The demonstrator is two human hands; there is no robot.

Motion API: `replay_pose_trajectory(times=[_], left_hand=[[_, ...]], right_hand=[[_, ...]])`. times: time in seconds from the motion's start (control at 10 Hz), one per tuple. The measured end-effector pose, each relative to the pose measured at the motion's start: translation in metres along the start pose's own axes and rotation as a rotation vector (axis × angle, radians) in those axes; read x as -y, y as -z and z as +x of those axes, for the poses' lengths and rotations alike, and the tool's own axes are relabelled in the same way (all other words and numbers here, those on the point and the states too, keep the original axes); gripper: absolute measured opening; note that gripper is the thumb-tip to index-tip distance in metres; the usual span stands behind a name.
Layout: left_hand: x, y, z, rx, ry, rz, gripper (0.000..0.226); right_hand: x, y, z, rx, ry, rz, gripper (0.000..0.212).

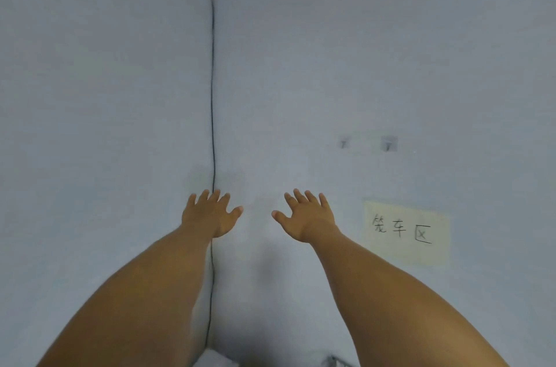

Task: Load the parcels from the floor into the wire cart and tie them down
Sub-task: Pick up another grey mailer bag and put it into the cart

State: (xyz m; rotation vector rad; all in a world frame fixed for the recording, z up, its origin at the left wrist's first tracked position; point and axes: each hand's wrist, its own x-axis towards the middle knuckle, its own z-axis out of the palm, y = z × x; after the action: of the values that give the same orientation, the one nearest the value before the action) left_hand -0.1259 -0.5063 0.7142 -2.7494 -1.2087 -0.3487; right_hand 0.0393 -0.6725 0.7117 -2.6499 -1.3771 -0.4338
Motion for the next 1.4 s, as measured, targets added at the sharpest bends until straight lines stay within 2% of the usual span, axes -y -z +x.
replay_pose_trajectory(times=[0.2, 0.3, 0.5, 0.7, 0.8, 1.0, 1.2, 1.4], left_hand=[[0.158, -0.006, -0.014, -0.010, 0.177, 0.079, 0.075], [0.212, -0.012, -0.020, 0.018, 0.248, 0.084, 0.075], [0.291, -0.020, -0.003, -0.023, 0.312, 0.095, 0.076], [0.333, -0.037, 0.052, -0.046, 0.294, 0.054, 0.075], [0.352, -0.044, 0.095, -0.055, 0.282, 0.061, 0.074], [0.359, -0.054, 0.209, -0.079, 0.153, 0.044, 0.074], [0.319, -0.081, 0.320, -0.069, -0.054, -0.003, 0.075], [0.251, -0.106, 0.401, -0.059, -0.285, -0.064, 0.075]], right_hand=[[0.145, -0.013, 0.048, -0.011, 0.173, 0.066, 0.079], [0.198, -0.019, 0.068, -0.008, 0.236, 0.095, 0.079], [0.280, -0.033, 0.119, -0.013, 0.301, 0.120, 0.078], [0.325, -0.067, 0.180, -0.024, 0.312, 0.160, 0.078], [0.332, -0.078, 0.224, -0.032, 0.287, 0.199, 0.078], [0.318, -0.090, 0.318, -0.072, 0.165, 0.199, 0.077], [0.273, -0.106, 0.376, -0.094, 0.013, 0.160, 0.076], [0.205, -0.131, 0.383, -0.083, -0.203, 0.077, 0.075]])
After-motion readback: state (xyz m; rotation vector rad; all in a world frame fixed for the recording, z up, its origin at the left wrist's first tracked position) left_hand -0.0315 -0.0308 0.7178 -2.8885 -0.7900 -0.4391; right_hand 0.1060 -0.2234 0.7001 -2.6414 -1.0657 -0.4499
